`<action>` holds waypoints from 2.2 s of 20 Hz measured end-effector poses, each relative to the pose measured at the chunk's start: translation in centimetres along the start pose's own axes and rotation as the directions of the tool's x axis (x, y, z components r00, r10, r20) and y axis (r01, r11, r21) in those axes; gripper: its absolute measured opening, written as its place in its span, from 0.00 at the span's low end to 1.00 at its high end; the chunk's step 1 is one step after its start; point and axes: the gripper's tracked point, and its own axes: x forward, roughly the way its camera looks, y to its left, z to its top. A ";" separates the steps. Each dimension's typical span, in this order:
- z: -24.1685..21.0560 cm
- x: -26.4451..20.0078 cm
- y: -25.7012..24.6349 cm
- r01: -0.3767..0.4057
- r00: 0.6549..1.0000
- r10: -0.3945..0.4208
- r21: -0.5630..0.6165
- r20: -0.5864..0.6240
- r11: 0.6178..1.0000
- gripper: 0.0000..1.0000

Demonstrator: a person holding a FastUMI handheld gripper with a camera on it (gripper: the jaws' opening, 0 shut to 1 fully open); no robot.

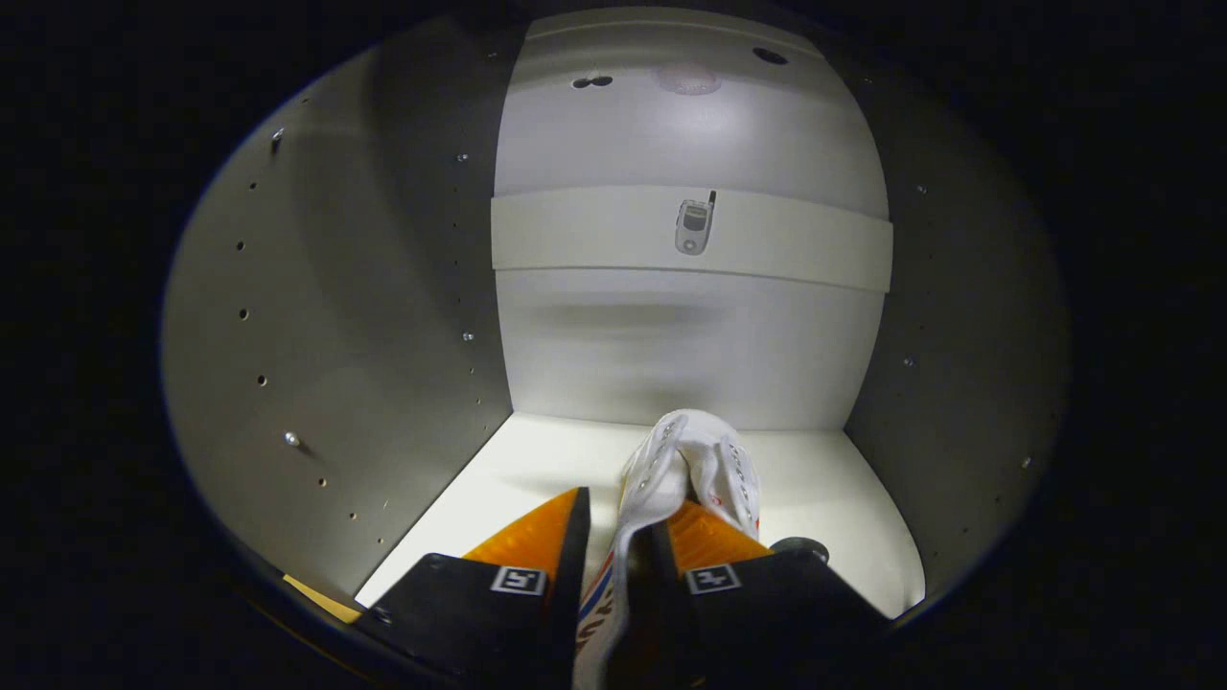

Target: Open the shoe cabinet door, grab the shoes and put them into the shoe cabinet, then close the shoe cabinet door.

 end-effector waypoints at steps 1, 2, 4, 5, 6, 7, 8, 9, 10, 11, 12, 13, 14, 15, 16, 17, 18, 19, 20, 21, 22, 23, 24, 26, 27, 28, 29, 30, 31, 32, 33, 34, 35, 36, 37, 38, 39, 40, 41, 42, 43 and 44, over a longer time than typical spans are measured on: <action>-0.1 -0.4 0.1 -0.001 1.000 0.001 0.007 -0.002 1.000 0.48; 0.0 -1.0 0.2 -0.001 1.000 0.001 0.015 0.000 1.000 0.52; 0.3 -2.0 0.4 0.007 1.000 -0.007 0.031 0.017 0.999 0.65; 0.5 -2.9 0.4 0.012 0.999 -0.014 0.037 0.030 0.999 0.74; 0.7 -3.4 0.5 0.015 0.999 -0.016 0.038 0.038 0.999 0.77; 0.7 -4.2 0.5 0.019 0.999 -0.021 0.040 0.042 0.999 0.85; 0.7 -5.0 0.5 0.026 0.999 -0.028 0.038 0.042 0.999 0.90; 0.7 -5.7 0.5 0.039 0.998 -0.041 0.034 0.039 0.999 0.96; 0.6 -6.7 0.4 0.053 0.998 -0.055 0.033 0.037 0.998 0.96; 0.8 -7.9 0.5 0.059 0.997 -0.061 0.038 0.042 0.998 0.98; 1.0 -9.1 0.5 0.065 0.996 -0.067 0.044 0.054 0.997 0.98; 1.1 -10.5 0.6 0.069 0.995 -0.072 0.049 0.065 0.996 0.98; 1.2 -11.9 0.7 0.077 0.994 -0.081 0.052 0.074 0.996 0.98; 1.2 -13.6 0.8 0.085 0.992 -0.089 0.053 0.084 0.995 0.98; 1.3 -15.4 1.0 0.091 0.990 -0.096 0.055 0.098 0.994 0.98; 1.5 -17.5 1.3 0.092 0.988 -0.099 0.062 0.117 0.994 0.98; 1.6 -19.3 1.6 0.091 0.986 -0.100 0.069 0.130 0.993 0.98; 1.7 -21.4 2.0 0.091 0.984 -0.100 0.074 0.144 0.993 0.98; 1.7 -23.7 2.2 0.092 0.982 -0.104 0.078 0.156 0.993 0.98; 2.0 -26.1 2.4 0.095 0.979 -0.108 0.082 0.175 0.992 0.98; 2.2 -28.4 2.6 0.095 0.974 -0.111 0.088 0.199 0.992 0.98; 2.5 -30.8 2.7 0.096 0.968 -0.115 0.096 0.221 0.991 0.97; 2.7 -33.1 2.7 0.095 0.964 -0.118 0.103 0.239 0.990 0.98; 2.7 -37.3 2.5 0.088 0.959 -0.116 0.119 0.258 0.989 0.97; 2.8 -39.5 2.2 0.086 0.957 -0.117 0.127 0.266 0.988 0.97; 2.9 -41.5 2.0 0.081 0.955 -0.115 0.131 0.275 0.988 0.97; 3.0 -43.3 1.8 0.071 0.952 -0.107 0.130 0.288 0.989 0.97; 2.9 -45.2 1.4 0.066 0.949 -0.101 0.125 0.297 0.990 0.97; 2.8 -47.1 0.8 0.059 0.947 -0.092 0.115 0.309 0.992 0.97; 2.8 -48.8 0.1 0.055 0.944 -0.082 0.094 0.320 0.994 0.97; 2.6 -50.4 -0.8 0.045 0.940 -0.066 0.071 0.335 0.996 0.97; 2.7 -52.1 -1.8 0.038 0.935 -0.052 0.047 0.352 0.998 0.97; 2.4 -53.7 -3.1 0.031 0.933 -0.041 0.033 0.357 0.999 0.97; 2.3 -55.3 -4.5 0.025 0.928 -0.034 0.030 0.370 0.999 0.97; 2.5 -56.6 -5.9 0.017 0.921 -0.030 0.036 0.388 0.999 0.96; 2.4 -57.6 -7.4 0.011 0.918 -0.030 0.049 0.396 0.999 0.96; 2.1 -58.0 -8.9 0.011 0.918 -0.035 0.063 0.394 0.998 0.96; 1.6 -57.9 -10.3 0.018 0.922 -0.046 0.076 0.383 0.997 0.96; 1.1 -57.8 -11.7 0.028 0.927 -0.059 0.088 0.370 0.996 0.96; 0.8 -57.6 -13.0 0.046 0.929 -0.079 0.099 0.362 0.994 0.96; 0.8 -57.9 -14.4 0.062 0.929 -0.098 0.109 0.358 0.992 0.96; 0.7 -58.1 -15.9 0.080 0.926 -0.118 0.117 0.359 0.990 0.96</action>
